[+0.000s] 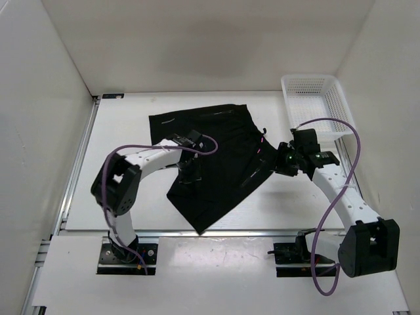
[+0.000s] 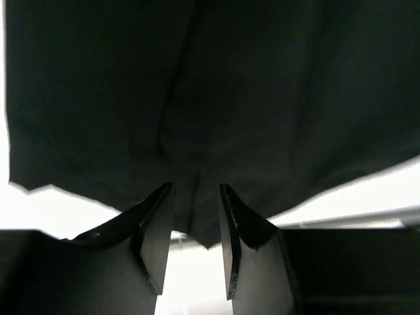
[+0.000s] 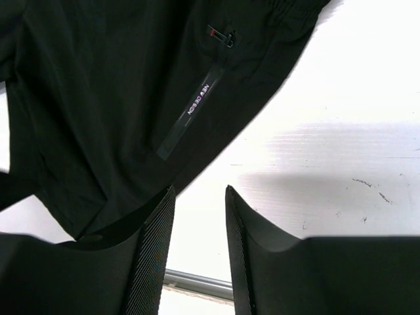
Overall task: Fold and stack the shorts
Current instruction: Flatten the shorts out
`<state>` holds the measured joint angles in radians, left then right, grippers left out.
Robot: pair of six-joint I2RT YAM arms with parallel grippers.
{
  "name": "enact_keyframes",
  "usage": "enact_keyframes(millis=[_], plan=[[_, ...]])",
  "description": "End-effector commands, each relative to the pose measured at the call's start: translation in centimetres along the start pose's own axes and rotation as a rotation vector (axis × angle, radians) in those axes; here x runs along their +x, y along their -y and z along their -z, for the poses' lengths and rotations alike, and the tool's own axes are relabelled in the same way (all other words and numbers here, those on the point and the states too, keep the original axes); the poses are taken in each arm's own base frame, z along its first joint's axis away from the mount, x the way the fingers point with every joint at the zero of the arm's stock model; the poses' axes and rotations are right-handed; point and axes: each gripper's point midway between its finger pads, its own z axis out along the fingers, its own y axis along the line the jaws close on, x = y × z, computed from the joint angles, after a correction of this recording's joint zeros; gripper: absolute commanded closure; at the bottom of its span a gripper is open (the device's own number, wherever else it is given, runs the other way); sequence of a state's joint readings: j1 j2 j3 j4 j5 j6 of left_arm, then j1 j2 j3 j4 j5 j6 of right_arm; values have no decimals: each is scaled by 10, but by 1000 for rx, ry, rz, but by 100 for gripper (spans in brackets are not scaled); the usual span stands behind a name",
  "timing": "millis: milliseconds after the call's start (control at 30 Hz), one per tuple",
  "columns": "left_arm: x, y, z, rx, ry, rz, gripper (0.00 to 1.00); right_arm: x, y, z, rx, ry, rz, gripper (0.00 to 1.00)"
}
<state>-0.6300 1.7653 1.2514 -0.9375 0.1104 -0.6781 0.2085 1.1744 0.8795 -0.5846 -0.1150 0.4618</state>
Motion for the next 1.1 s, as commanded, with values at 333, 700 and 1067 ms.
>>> enact_keyframes(millis=[333,700,1067], plan=[[-14,-17,-45,-130,7,16,66,-11,-3,16,-4,55,30,54],[-26,-14,3,-162,97,12,90,-14,-4,18,-8,63,32,54],[-42,-32,48,-219,195,62,90,-14,-4,18,-7,63,41,54]])
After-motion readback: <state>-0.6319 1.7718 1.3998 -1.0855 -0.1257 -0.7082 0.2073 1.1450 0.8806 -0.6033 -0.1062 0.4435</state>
